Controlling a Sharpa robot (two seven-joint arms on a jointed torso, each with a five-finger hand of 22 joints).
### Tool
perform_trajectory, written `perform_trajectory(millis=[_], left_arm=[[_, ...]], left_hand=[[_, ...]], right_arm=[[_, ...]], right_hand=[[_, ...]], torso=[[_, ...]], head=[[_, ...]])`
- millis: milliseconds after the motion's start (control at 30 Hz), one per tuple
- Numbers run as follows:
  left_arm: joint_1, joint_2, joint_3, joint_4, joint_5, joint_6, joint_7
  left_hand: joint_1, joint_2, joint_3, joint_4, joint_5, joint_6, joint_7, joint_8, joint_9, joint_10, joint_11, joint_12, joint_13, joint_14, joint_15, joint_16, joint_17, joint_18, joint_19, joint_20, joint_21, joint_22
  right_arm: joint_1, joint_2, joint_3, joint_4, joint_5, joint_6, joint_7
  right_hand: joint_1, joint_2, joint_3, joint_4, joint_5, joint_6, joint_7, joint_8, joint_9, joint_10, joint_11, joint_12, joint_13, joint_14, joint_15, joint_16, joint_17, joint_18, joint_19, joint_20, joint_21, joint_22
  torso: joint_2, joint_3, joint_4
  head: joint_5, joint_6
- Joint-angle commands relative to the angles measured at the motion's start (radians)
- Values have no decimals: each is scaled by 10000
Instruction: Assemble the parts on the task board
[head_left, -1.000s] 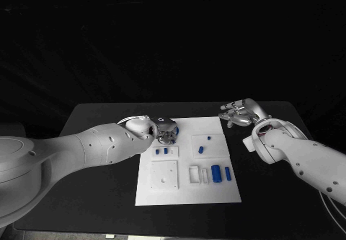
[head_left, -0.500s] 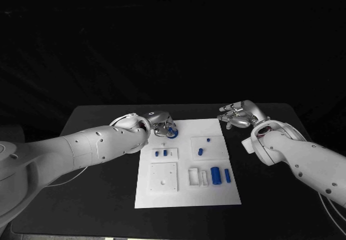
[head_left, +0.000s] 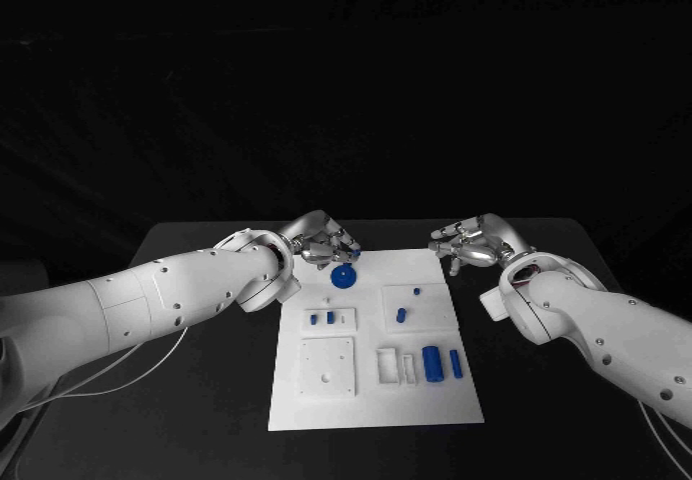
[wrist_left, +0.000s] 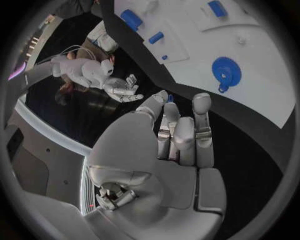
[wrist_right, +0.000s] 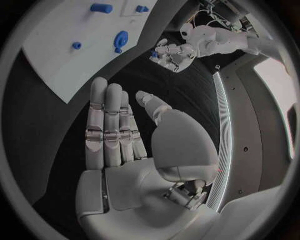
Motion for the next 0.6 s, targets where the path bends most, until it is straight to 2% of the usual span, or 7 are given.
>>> perform_trajectory(millis=[33, 200, 367, 400, 533, 600], left_arm=[[36, -201, 29, 414, 1812, 70, 456], [52, -513, 51, 989, 3033, 173, 798], [55, -730, 54, 1455, 4238, 448, 1102], [55, -751, 54, 1499, 4352, 477, 1132], [54, -883, 53, 1747, 4870, 637, 1363], [54, -937, 52, 1849, 5012, 706, 1506]], left_hand=[[-71, 34, -52, 5, -31, 36, -11, 56, 9, 3, -2, -56, 15, 18, -51, -63, 27, 77, 10, -62, -10, 170], [-70, 78, -101, -35, -28, 53, -16, 54, 8, 17, -8, -65, 18, 28, -62, -71, 61, 69, 28, -76, -13, 170], [-96, 110, -159, -64, -34, 49, -16, 54, 8, -2, -4, -59, 32, 7, -62, -100, 31, 60, 17, -78, -35, 166], [-97, 112, -161, -66, -35, 47, -15, 54, 8, -5, -4, -60, 33, 5, -62, -102, 27, 59, 16, -79, -36, 166], [-123, 165, -231, -127, -42, 28, -12, 55, 9, -30, 4, -41, 50, -10, -59, -130, 16, 53, 11, -78, -62, 166], [-129, 168, -240, -137, -42, 23, -10, 54, 8, -33, 3, -41, 51, -10, -58, -132, 17, 52, 13, -77, -63, 167]], right_arm=[[-5, -38, 2, 182, 1446, 1068, 34], [-4, -90, 0, 444, 2784, 1791, -187], [-4, -75, -5, 630, 4332, 2366, -617], [-4, -67, -5, 646, 4509, 2407, -674], [-4, 2, -17, 748, 5781, 2562, -1125], [-3, 50, -39, 808, 6453, 2580, -1380]], right_hand=[[-42, 134, -87, -59, 18, 133, -41, 26, 6, 122, -98, 383, 694, 150, -101, 539, 584, -88, 271, -157, 407, 470], [-222, 348, -189, -137, 13, 247, -101, 30, 8, -126, -197, 1242, 2595, 118, -205, 1430, 1510, -84, 58, -262, 1277, 1782], [-384, 511, -391, -96, 13, 260, -144, 30, 8, -421, -248, 2026, 4038, 55, -235, 1951, 1928, -86, -85, -281, 2435, 2971], [-388, 539, -419, -87, 15, 264, -146, 28, 7, -441, -248, 2094, 4165, 44, -233, 1988, 1956, -88, -95, -281, 2554, 3080], [-451, 695, -730, 6, 78, 292, -189, 31, 9, -553, -283, 2665, 5004, 33, -244, 2274, 2206, -104, -60, -285, 3243, 3647], [-542, 818, -1081, 79, 135, 295, -187, 35, 11, -647, -277, 3133, 5636, -28, -241, 2423, 2413, -107, -57, -282, 3541, 3946]], torso=[[-2, -16, 0], [-14, -38, 4], [-7, -27, -5], [-12, -36, -3], [0, -16, -17], [3, -7, -17]], head=[[-28, 104], [-60, 221], [-100, 335], [-102, 346], [-111, 393], [-138, 418]])
